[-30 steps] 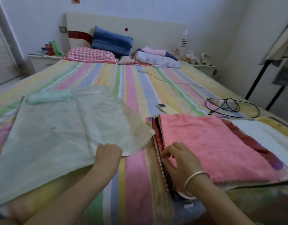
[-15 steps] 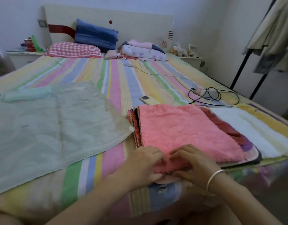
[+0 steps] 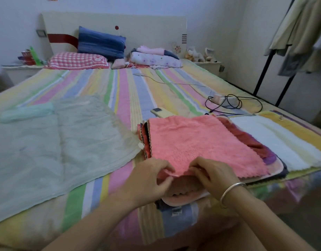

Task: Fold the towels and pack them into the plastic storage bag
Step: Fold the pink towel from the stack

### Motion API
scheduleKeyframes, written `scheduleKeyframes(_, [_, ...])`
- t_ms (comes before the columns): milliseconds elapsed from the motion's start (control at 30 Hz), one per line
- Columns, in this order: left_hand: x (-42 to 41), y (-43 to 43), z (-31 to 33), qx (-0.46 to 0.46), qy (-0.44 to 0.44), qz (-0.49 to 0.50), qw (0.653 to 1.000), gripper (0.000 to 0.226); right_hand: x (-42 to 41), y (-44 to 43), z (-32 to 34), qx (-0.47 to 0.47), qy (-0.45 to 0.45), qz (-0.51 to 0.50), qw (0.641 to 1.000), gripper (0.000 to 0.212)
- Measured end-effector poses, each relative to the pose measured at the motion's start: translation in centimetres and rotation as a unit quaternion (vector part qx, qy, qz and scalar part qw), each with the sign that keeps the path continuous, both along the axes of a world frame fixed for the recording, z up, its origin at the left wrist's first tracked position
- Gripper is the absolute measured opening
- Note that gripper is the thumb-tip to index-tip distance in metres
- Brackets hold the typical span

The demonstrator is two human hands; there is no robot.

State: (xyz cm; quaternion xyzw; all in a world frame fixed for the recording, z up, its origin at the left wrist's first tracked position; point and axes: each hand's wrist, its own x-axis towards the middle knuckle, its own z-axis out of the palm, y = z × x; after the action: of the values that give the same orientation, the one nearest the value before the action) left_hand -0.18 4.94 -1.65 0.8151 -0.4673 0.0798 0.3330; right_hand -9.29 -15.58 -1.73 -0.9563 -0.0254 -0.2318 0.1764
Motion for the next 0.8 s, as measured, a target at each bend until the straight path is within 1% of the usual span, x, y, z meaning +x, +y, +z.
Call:
scheduleKeyframes(67, [0.1, -0.2, -0.2, 0.009, -0.002, 0.015, 1.000, 0.035, 0.1, 0.2, 0.2, -0.001, -0.032, -0.014, 0.999, 0.028])
scheduleKeyframes(100, [0.2, -0.4, -0.3, 0.009, -0.004, 0.022, 1.000, 0.037, 0.2, 0.2, 0.3, -0.001, -0.039, -0.018, 0.999, 0.030])
scheduleKeyframes(133, [0.3, -0.5, -0.3, -0.001, 0.000, 0.030, 1.000, 0.034, 0.1, 0.2, 0.4, 0.000, -0.039, -0.020, 0.999, 0.029])
scheduleKeyframes(167, [0.4, -0.6, -0.2, -0.018, 0.023, 0.044, 0.999, 0.028, 0.1, 0.2, 0.5, 0.003, -0.034, -0.017, 0.999, 0.027])
scheduleKeyframes(233, [0.8, -1.0, 0.3, -0.074, 0.092, 0.069, 0.991, 0.015, 0.0, 0.0, 0.6, -0.002, -0.016, -0.013, 1.000, 0.020])
scheduleKeyframes(267, [1.2, -1.2, 0.5, -0.106, 0.124, 0.071, 0.984, 0.011, 0.0, -0.2, 0.6, -0.024, -0.016, -0.021, 0.999, 0.025])
scheduleKeyframes(333, [2.0, -1.6, 1.0, -0.159, 0.178, 0.067, 0.969, 0.015, 0.1, -1.3, 0.5, -0.074, -0.026, -0.058, 0.995, 0.035])
scheduleKeyframes(367, [2.4, -1.9, 1.2, -0.180, 0.197, 0.069, 0.961, 0.016, 0.2, -2.1, 0.5, -0.084, -0.033, -0.084, 0.992, 0.037])
scheduleKeyframes(533, [4.4, -3.5, 1.9, -0.288, 0.279, 0.134, 0.906, 0.026, 0.0, -7.2, 2.0, -0.052, -0.055, -0.233, 0.970, 0.049])
scheduleKeyframes(567, [4.8, -3.8, 2.0, -0.302, 0.295, 0.146, 0.895, 0.025, -0.1, -8.1, 2.3, -0.032, -0.054, -0.247, 0.967, 0.051])
scheduleKeyframes(633, [5.4, -4.3, 2.0, -0.319, 0.318, 0.159, 0.878, 0.019, -0.3, -9.6, 2.7, 0.040, -0.046, -0.274, 0.960, 0.049])
scheduleKeyframes(733, [6.2, -4.5, 2.0, -0.340, 0.327, 0.170, 0.865, 0.017, 0.1, -11.9, 2.4, 0.202, -0.055, -0.285, 0.935, 0.032])
scheduleKeyframes(800, [6.5, -4.5, 2.4, -0.356, 0.326, 0.178, 0.857, 0.019, 0.4, -12.9, 2.2, 0.282, -0.076, -0.269, 0.918, 0.021])
